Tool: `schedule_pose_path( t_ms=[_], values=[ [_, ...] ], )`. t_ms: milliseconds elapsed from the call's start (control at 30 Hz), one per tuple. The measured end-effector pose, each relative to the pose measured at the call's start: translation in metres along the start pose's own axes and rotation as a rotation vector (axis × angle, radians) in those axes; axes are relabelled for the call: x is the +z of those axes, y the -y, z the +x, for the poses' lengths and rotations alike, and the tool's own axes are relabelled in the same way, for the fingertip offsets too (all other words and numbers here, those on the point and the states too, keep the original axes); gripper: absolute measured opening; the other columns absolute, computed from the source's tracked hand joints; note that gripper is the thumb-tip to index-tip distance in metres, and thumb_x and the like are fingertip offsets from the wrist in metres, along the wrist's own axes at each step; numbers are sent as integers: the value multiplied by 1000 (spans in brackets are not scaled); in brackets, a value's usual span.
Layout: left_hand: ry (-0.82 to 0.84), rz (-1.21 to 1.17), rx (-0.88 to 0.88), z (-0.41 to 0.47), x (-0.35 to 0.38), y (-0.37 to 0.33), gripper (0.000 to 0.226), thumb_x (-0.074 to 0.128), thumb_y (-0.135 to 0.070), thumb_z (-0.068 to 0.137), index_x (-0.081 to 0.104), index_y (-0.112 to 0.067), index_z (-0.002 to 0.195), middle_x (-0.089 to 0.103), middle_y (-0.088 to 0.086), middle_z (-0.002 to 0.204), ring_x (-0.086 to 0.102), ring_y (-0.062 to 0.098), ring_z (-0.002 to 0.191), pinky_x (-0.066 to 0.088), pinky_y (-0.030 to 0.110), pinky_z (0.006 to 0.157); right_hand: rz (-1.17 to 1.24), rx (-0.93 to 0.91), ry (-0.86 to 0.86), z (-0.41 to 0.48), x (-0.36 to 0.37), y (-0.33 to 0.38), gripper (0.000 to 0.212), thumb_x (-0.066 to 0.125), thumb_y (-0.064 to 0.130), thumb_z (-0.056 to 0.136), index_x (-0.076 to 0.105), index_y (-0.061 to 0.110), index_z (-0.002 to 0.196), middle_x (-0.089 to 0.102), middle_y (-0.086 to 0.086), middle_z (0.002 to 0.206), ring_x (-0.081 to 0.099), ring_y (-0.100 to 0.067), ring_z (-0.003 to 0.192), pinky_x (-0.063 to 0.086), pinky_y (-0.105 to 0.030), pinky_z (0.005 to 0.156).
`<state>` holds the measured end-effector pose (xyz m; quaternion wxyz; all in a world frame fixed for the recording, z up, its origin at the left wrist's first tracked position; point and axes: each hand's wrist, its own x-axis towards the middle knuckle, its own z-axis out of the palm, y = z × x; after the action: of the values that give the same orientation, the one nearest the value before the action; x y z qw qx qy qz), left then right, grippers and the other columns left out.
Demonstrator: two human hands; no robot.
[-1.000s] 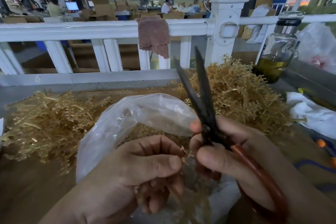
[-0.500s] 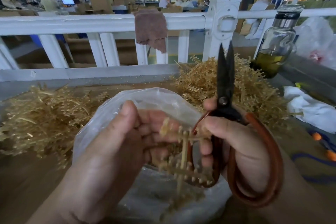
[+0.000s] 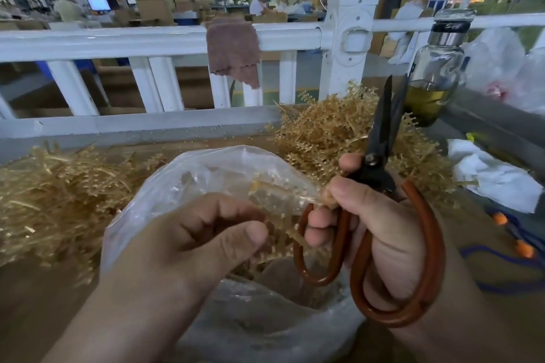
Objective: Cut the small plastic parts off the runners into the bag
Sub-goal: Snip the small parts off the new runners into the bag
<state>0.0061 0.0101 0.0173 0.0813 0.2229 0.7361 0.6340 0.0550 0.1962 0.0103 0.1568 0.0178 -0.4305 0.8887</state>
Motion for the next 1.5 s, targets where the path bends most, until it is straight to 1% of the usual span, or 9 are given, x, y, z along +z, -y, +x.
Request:
schedule_pose_path(
  t_ms=[133, 233, 300, 467, 567, 833, 1100, 1333, 1500],
  values=[
    [-58, 263, 18, 1, 3, -3, 66, 71, -82, 39, 76, -48, 95, 73, -31, 96, 65, -17, 90, 43, 2, 84, 49, 30, 22, -3, -4, 0, 32, 78, 14, 62, 73, 23, 92, 66, -22, 62, 68, -32, 50, 57, -34, 48],
    [176, -9, 21, 0, 13, -1, 41, 85, -59, 61, 80, -39, 96, 78, -12, 96, 73, 0, 94, 54, 15, 84, 53, 71, 87, -3, -3, -1, 35, 80, 12, 63, 73, 21, 96, 68, -21, 65, 70, -32, 53, 58, -35, 50],
    [111, -102, 40, 1, 14, 3, 27, 89, -39, 65, 83, -30, 90, 79, -2, 91, 75, 9, 91, 56, 17, 77, -27, 78, 52, -3, -2, -1, 42, 82, 8, 61, 72, 21, 100, 68, -19, 64, 70, -31, 52, 58, -37, 50],
    [1, -314, -21, 1, 14, 7, 36, 79, -39, 64, 79, -8, 84, 74, 26, 86, 72, 47, 86, 57, 58, 85, -313, 55, 37, -7, -3, -1, 42, 88, 21, 61, 71, 27, 98, 67, -20, 64, 67, -34, 52, 55, -36, 50],
    [37, -442, -59, 3, 14, 5, 29, 81, -29, 60, 75, -6, 77, 67, 27, 69, 68, 43, 65, 57, 42, 60, -351, 31, 108, -11, -1, -2, 42, 87, 27, 59, 72, 28, 98, 68, -17, 67, 67, -33, 52, 55, -38, 50],
    [19, -360, -125, 4, 12, 2, 35, 88, -33, 41, 75, -11, 66, 61, 20, 55, 57, 19, 39, 36, 16, 35, -554, -71, 126, -12, -5, -6, 46, 88, 34, 72, 68, 27, 112, 68, -11, 77, 70, -33, 56, 57, -41, 52],
    [116, -402, -95, 5, 13, 8, 37, 90, -27, 50, 75, -1, 73, 65, 26, 64, 63, 34, 60, 53, 36, 58, -636, -60, 165, -14, -8, -6, 50, 86, 38, 75, 64, 25, 118, 70, -13, 78, 71, -36, 57, 57, -58, 48],
    [304, -555, -80, 5, 14, 8, 29, 87, -5, 66, 68, 11, 80, 65, 35, 73, 68, 44, 69, 57, 44, 66, -605, -60, 175, -14, -5, -1, 46, 85, 31, 78, 64, 20, 117, 68, -16, 77, 71, -35, 58, 60, -43, 52],
    [116, -535, -117, 7, 19, 7, 37, 84, -9, 51, 66, 14, 75, 64, 39, 72, 67, 51, 68, 59, 52, 68, -634, 0, 168, -14, -7, 4, 46, 86, 46, 73, 67, 32, 112, 69, -14, 74, 70, -32, 56, 55, -32, 52]
  ],
)
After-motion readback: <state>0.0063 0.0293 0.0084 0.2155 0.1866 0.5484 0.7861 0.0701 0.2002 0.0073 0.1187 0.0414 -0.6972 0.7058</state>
